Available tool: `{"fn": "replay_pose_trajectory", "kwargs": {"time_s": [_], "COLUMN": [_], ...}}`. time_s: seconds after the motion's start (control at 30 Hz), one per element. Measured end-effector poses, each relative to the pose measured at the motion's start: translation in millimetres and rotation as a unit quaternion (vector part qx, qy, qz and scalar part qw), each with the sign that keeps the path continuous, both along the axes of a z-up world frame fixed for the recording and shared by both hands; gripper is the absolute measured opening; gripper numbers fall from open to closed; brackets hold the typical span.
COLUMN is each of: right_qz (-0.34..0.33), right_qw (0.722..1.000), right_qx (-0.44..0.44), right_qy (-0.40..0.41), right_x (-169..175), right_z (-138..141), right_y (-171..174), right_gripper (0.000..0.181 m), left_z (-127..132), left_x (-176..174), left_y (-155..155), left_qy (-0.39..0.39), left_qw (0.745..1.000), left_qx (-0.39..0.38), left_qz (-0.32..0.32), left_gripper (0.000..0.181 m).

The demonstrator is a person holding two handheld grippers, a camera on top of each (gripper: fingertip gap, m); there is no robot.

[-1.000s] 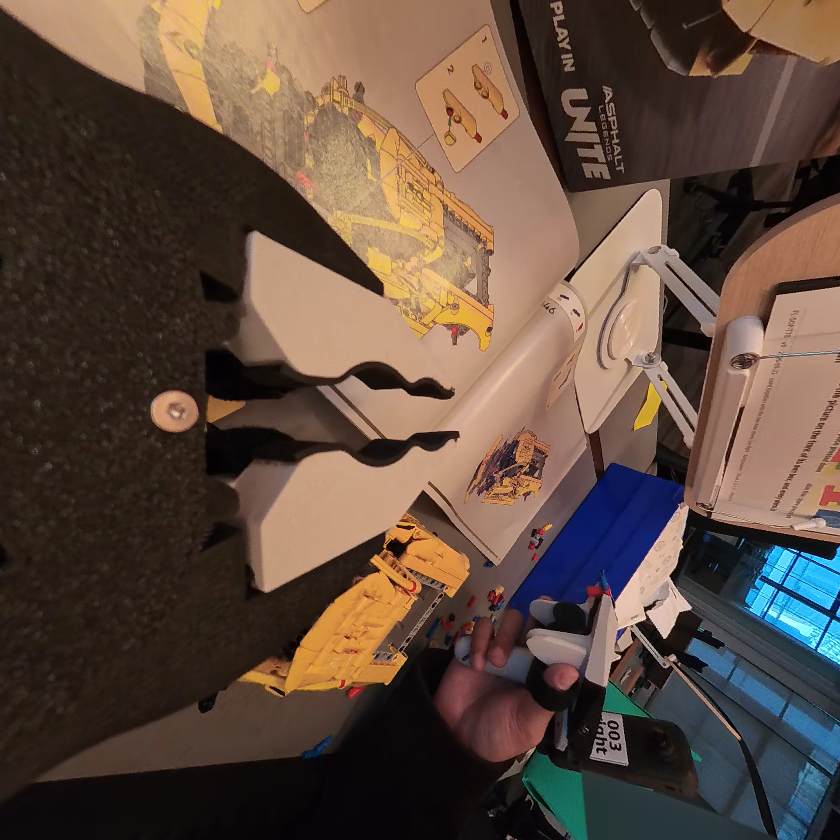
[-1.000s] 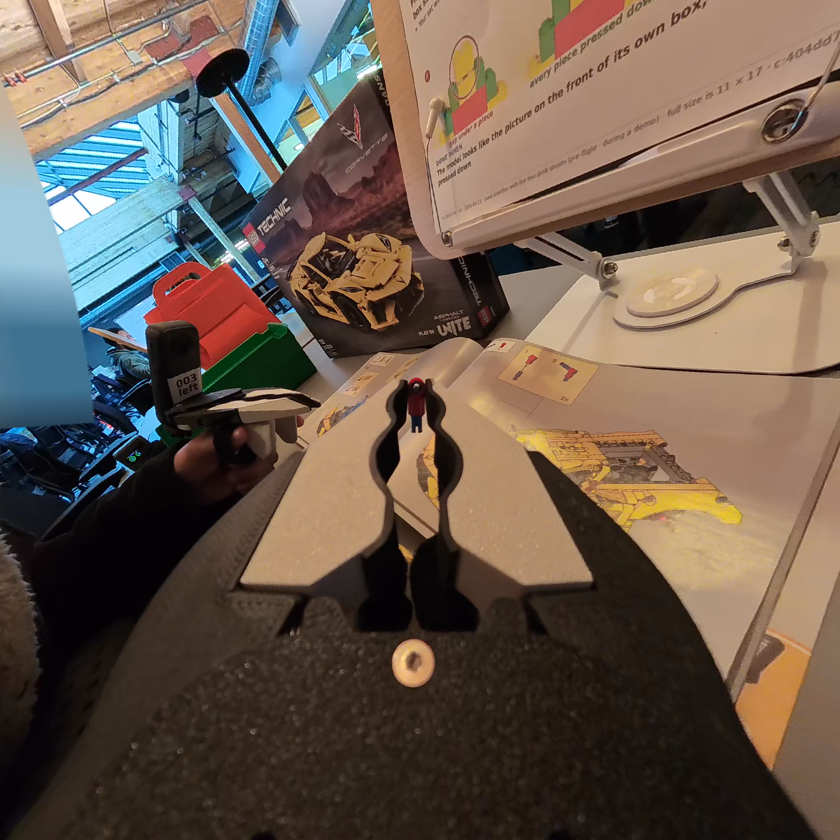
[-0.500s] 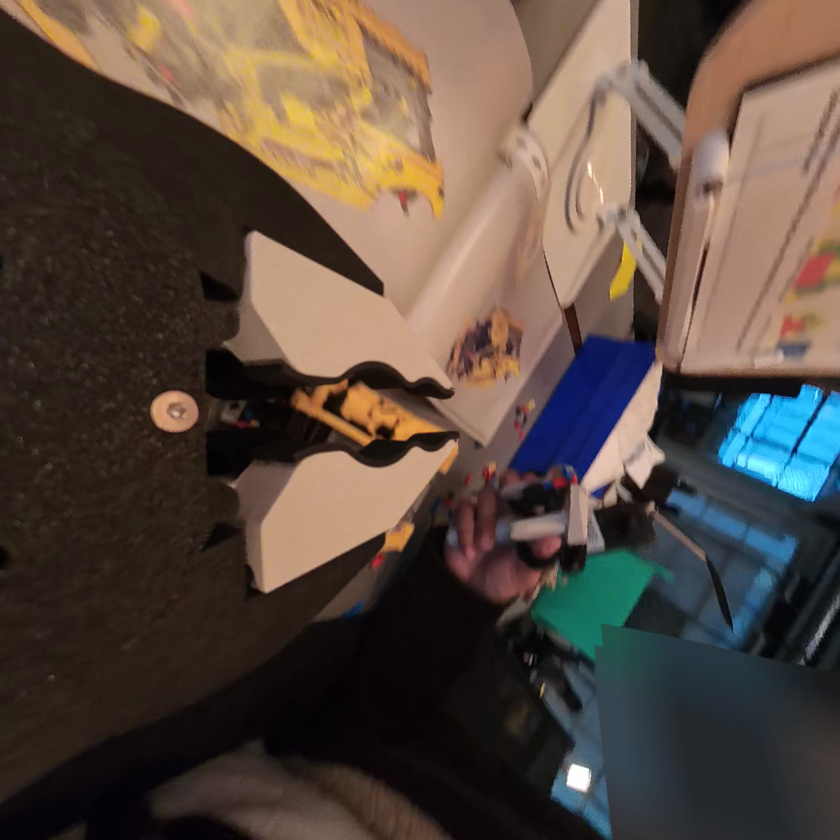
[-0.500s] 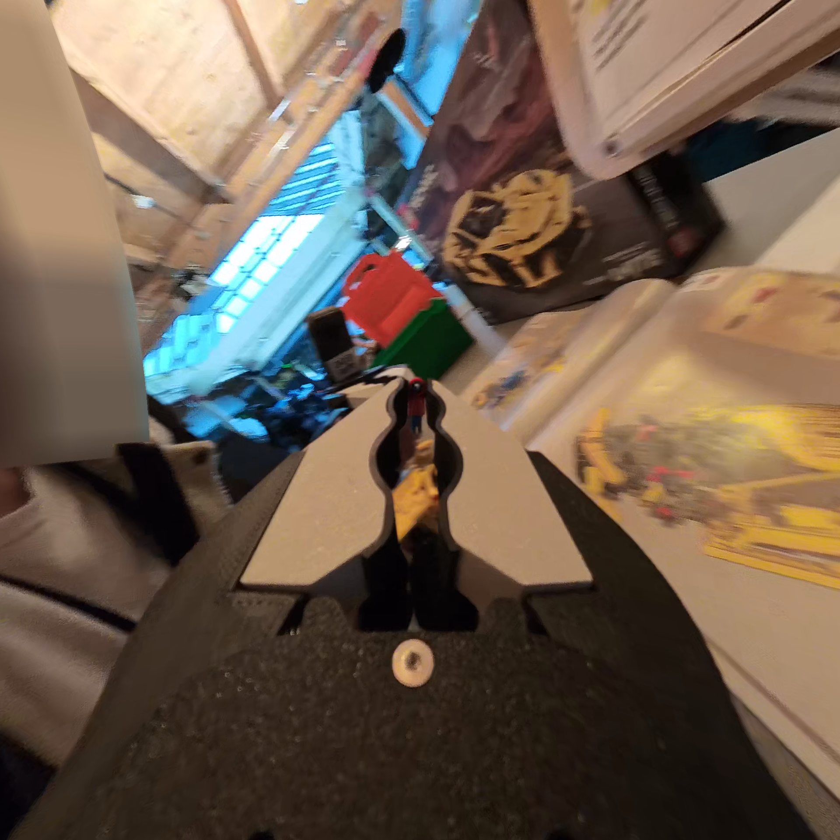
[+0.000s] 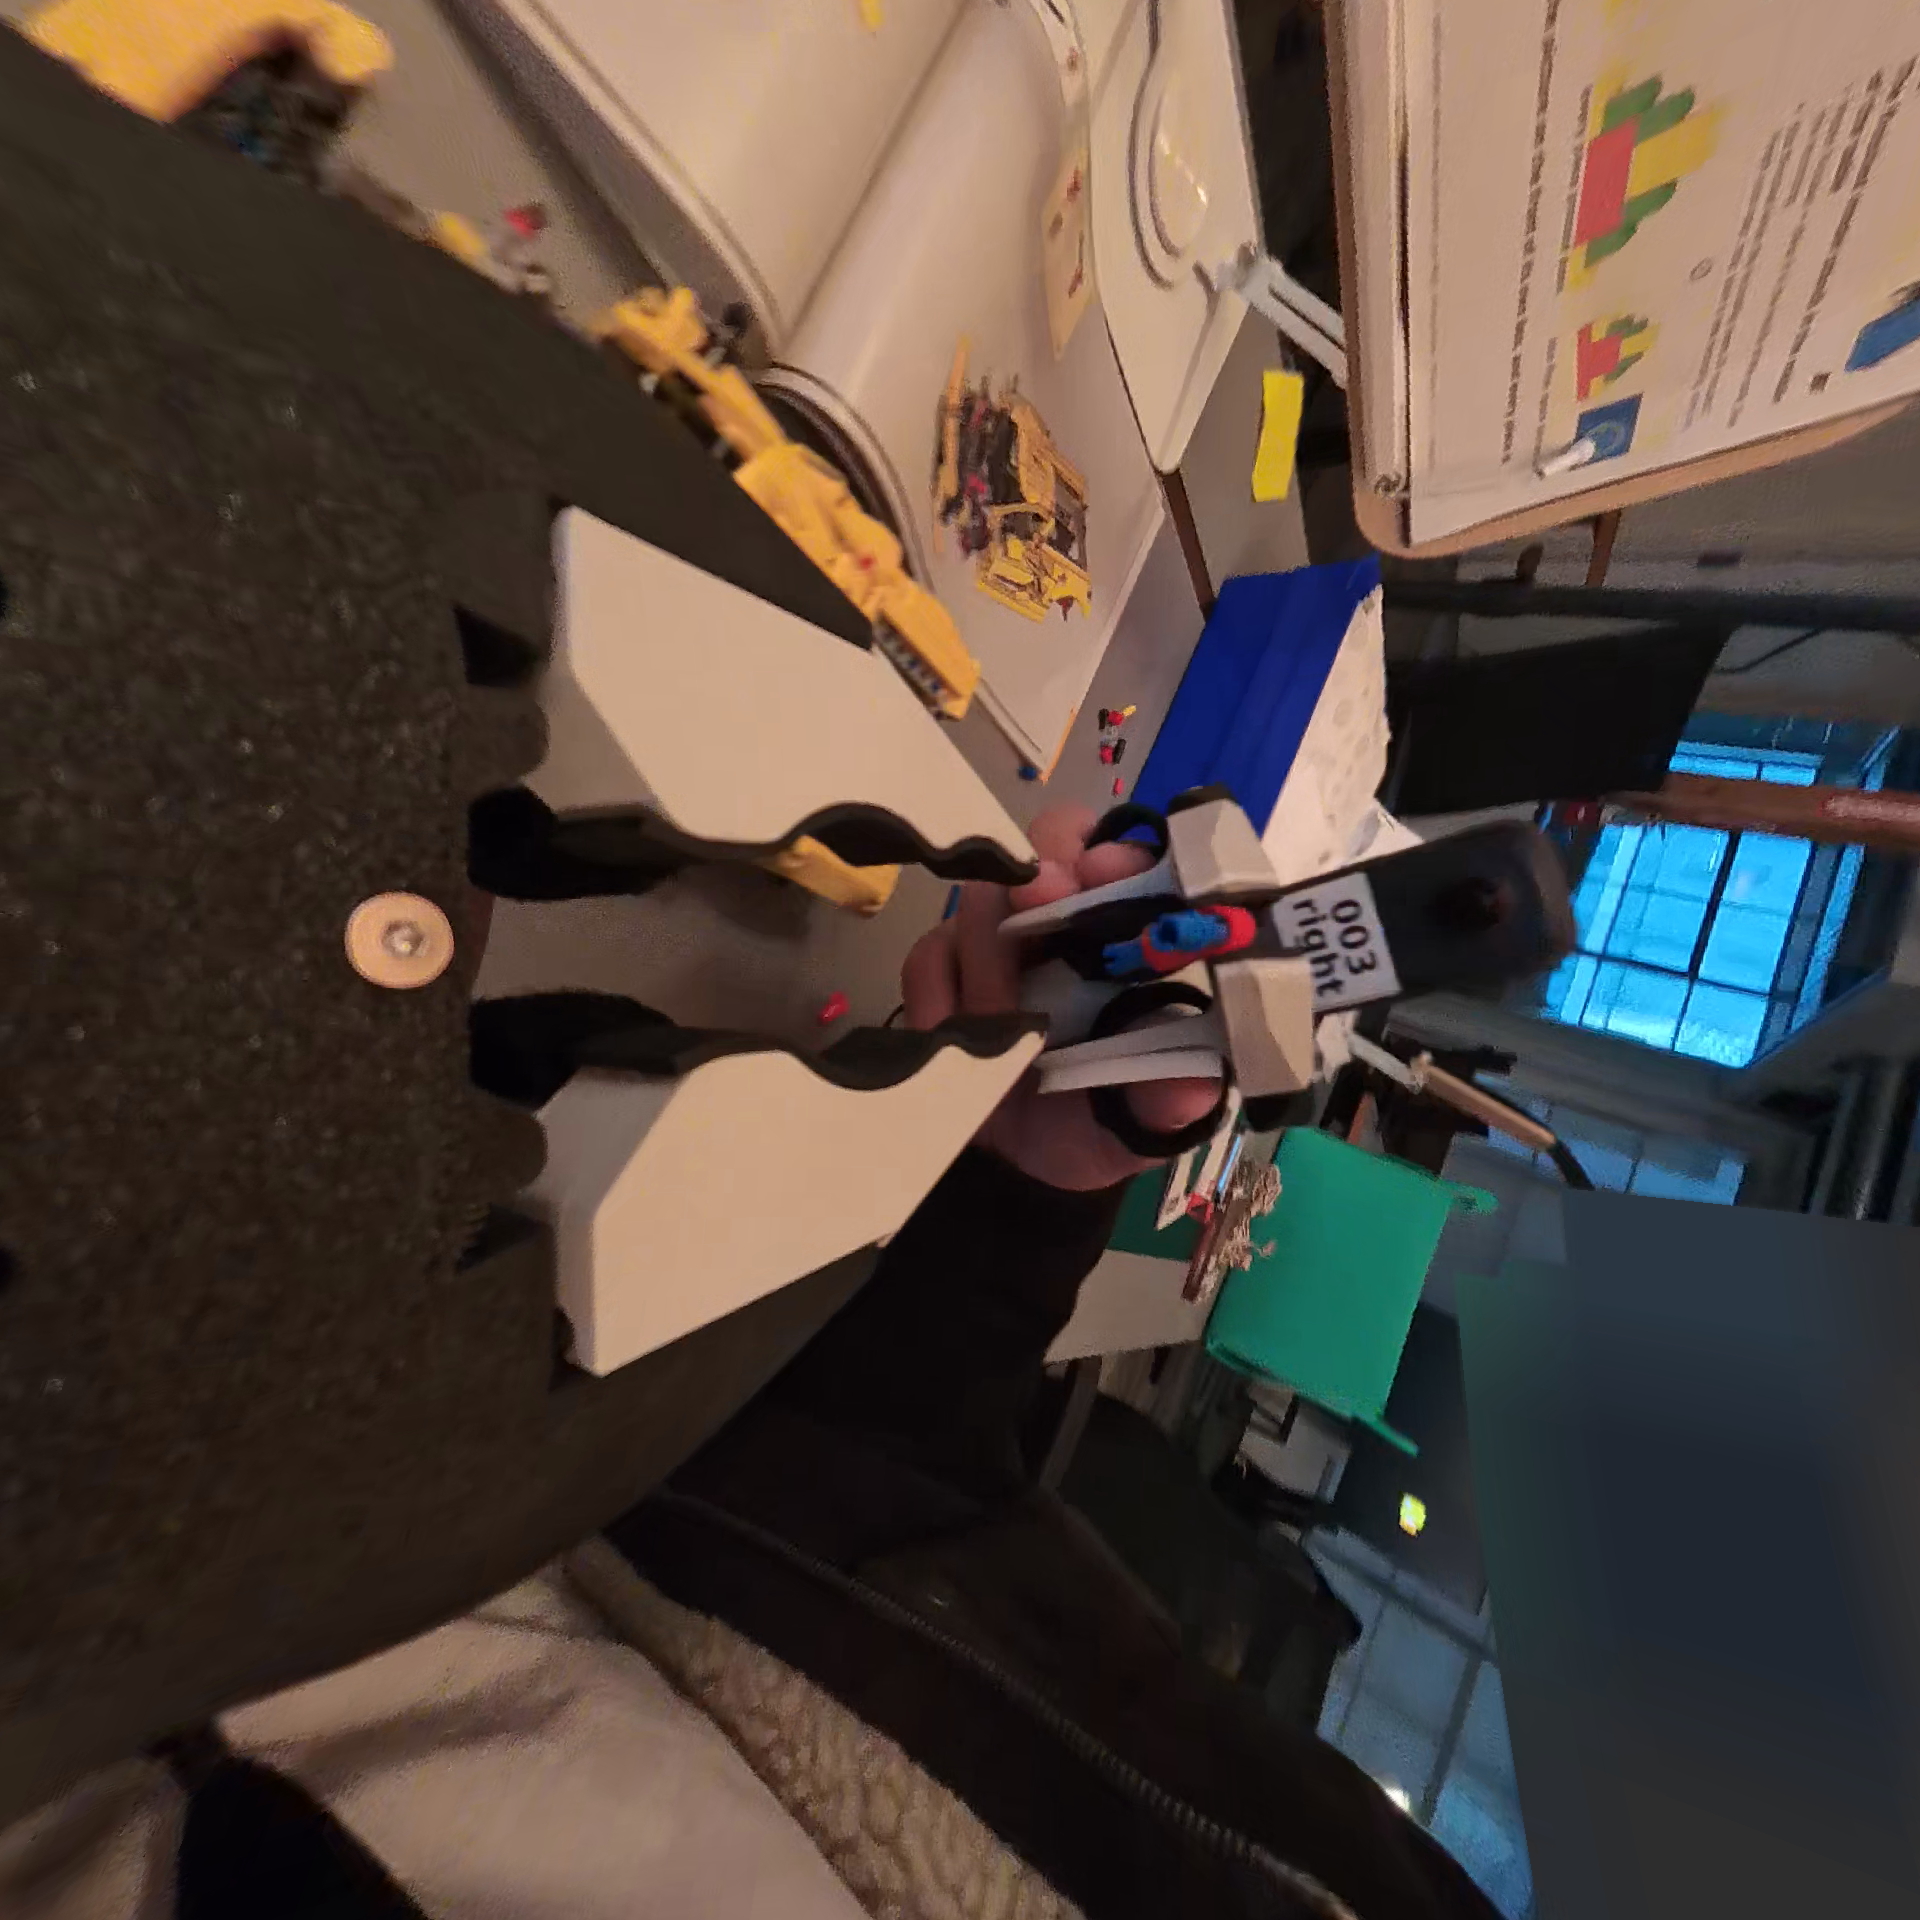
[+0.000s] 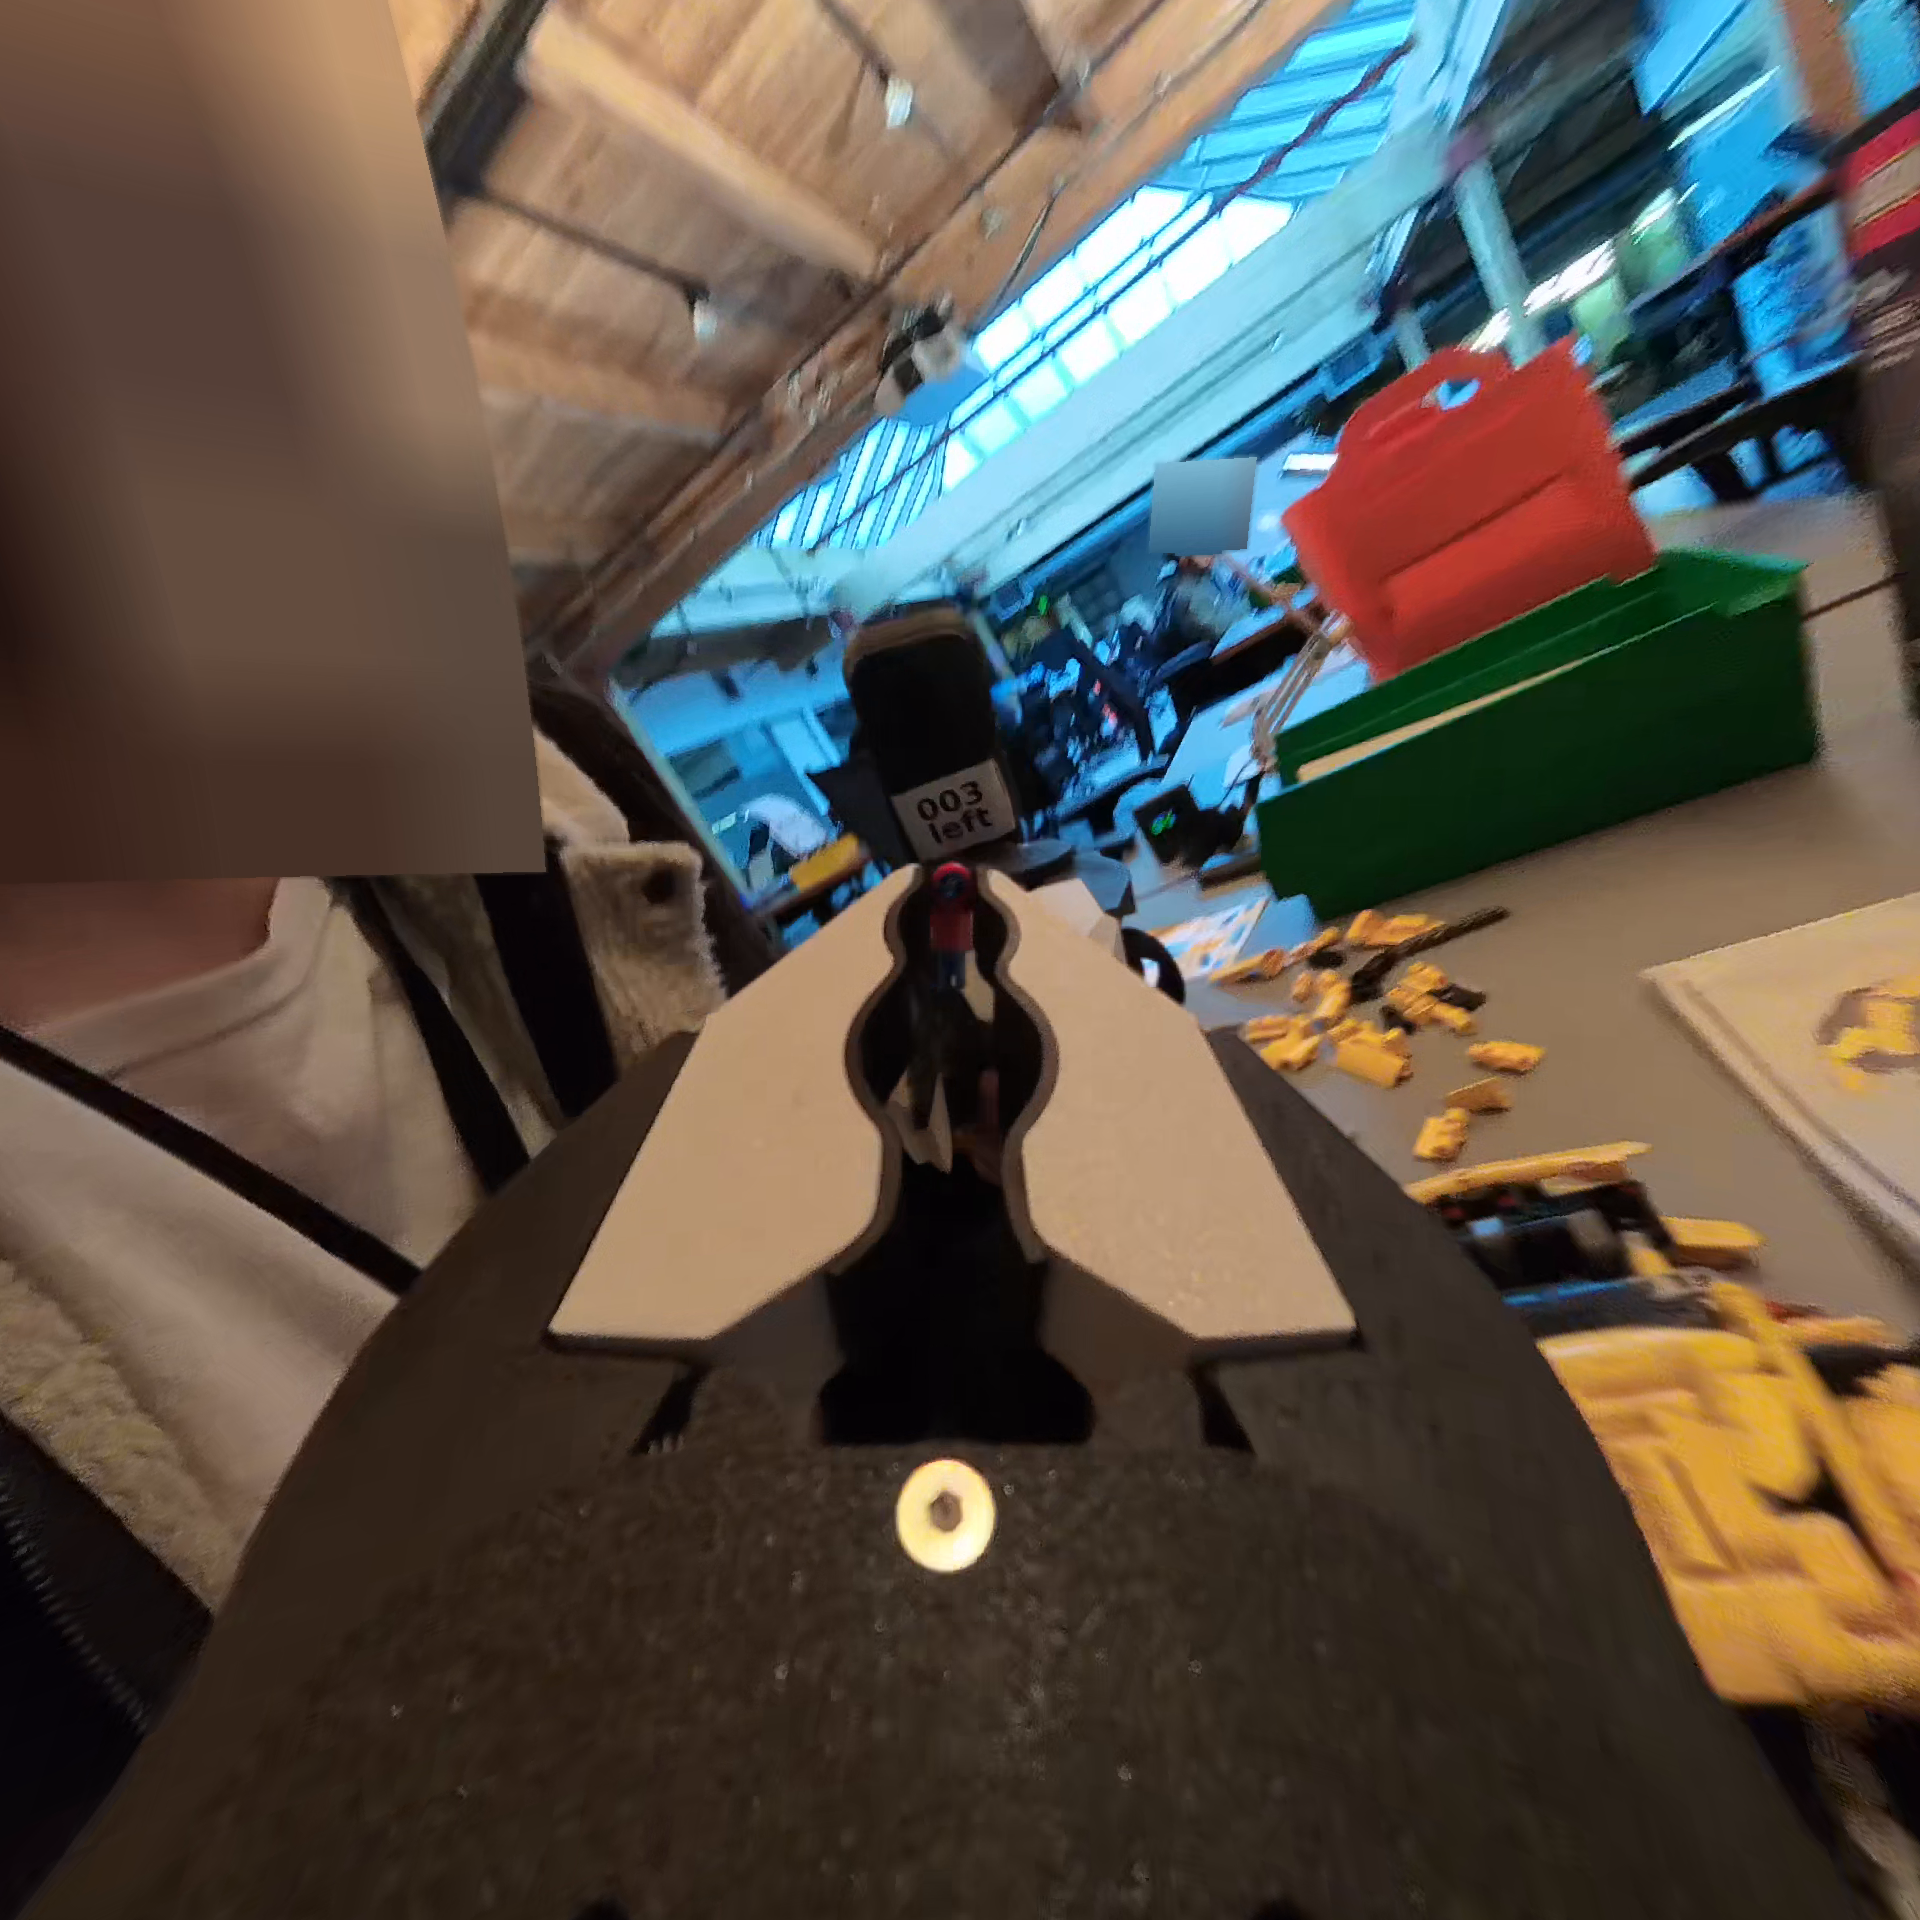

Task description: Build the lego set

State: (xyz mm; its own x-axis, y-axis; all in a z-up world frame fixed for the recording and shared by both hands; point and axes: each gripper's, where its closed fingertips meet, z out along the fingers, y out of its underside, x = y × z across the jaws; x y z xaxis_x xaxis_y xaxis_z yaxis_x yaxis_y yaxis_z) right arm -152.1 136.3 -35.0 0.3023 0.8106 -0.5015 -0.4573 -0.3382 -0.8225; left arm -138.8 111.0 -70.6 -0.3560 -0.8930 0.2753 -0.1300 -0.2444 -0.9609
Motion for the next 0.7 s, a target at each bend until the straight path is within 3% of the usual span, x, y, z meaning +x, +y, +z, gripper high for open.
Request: {"fn": "replay_pose_trajectory", "kwargs": {"time_s": [0.17, 0.3, 0.43, 0.7], "right_qz": [0.028, 0.01, -0.037, -0.047], "right_qw": [0.996, 0.996, 0.996, 0.995], "right_qx": [0.002, 0.018, 0.037, 0.005], "right_qy": [-0.086, -0.088, -0.074, 0.087], "right_x": [-58, -84, -76, -42], "right_z": [-6, -5, -11, -16], "right_y": [-18, -27, -26, -25], "right_gripper": [0.006, 0.006, 0.006, 0.006], "left_z": [4, 1, -1, -13], "left_x": [-55, -70, -69, -51], "left_y": [-8, -15, -22, -21], "left_qy": [-0.036, -0.042, -0.059, -0.035], "left_qw": [0.996, 0.996, 0.996, 0.997], "left_qx": [-0.01, -0.028, -0.036, -0.034], "left_qz": [0.084, 0.079, 0.063, 0.061], "left_gripper": [0.022, 0.022, 0.021, 0.016]}}
